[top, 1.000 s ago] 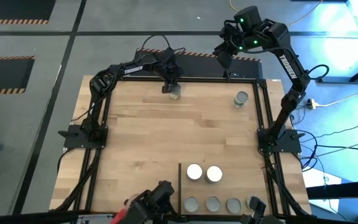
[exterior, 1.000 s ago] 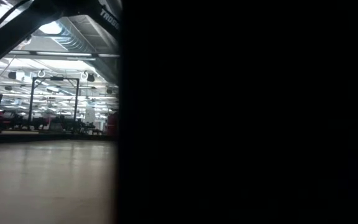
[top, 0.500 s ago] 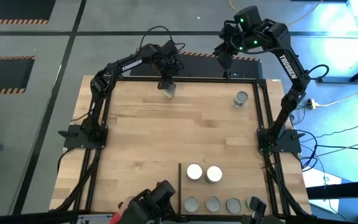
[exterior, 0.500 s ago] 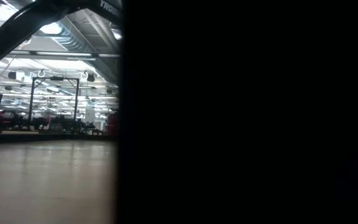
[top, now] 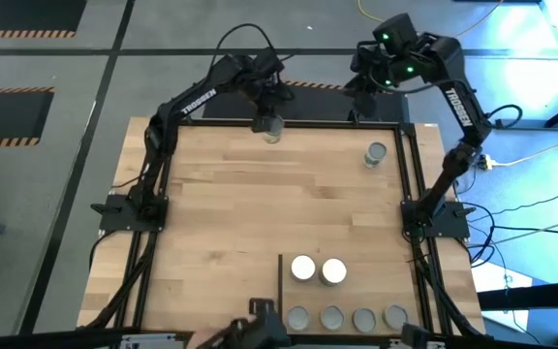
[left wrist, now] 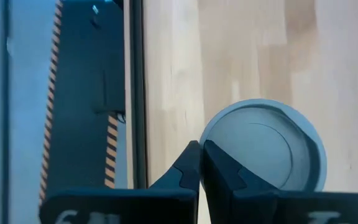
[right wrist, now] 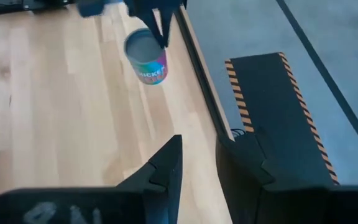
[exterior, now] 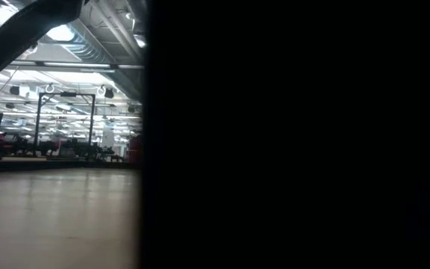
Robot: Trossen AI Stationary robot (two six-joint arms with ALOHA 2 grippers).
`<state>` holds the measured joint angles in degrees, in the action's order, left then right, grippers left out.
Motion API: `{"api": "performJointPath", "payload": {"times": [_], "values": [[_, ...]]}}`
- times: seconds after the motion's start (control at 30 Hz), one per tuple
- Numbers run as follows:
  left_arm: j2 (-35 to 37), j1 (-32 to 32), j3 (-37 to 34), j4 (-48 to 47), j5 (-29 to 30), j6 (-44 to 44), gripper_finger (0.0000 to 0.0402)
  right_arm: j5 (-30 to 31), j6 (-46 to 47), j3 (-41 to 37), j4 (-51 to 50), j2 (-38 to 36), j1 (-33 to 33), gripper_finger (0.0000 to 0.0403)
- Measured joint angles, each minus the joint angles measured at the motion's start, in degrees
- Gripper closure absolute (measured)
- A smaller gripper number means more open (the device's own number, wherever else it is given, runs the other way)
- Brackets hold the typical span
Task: Pick and place cans onto a shelf
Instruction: Put the canned chicken soup on the shelf
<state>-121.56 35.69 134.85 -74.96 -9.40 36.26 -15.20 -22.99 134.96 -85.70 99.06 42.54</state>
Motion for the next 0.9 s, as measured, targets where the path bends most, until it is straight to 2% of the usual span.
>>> {"api": "performJointPath", "payload": {"times": [0.27,0.6,0.77,0.9], "values": [[3.7,-9.1,0.2,2.3,2.9,-6.2,0.0401,-0.5,-0.2,0.0,-1.5,-5.1,0.0,0.0304],[4.0,-19.5,0.1,11.9,5.4,-12.2,0.0401,-8.0,-0.6,0.0,-3.9,-11.2,0.0,0.0304],[4.0,-22.5,0.1,17.7,4.8,-13.0,0.0401,-10.2,0.4,-0.4,-4.4,-14.0,0.0,0.0304],[3.9,-24.5,0.1,22.3,-1.2,-15.1,0.0401,-10.4,0.4,-1.1,-4.4,-16.1,0.0,0.0304]]}}
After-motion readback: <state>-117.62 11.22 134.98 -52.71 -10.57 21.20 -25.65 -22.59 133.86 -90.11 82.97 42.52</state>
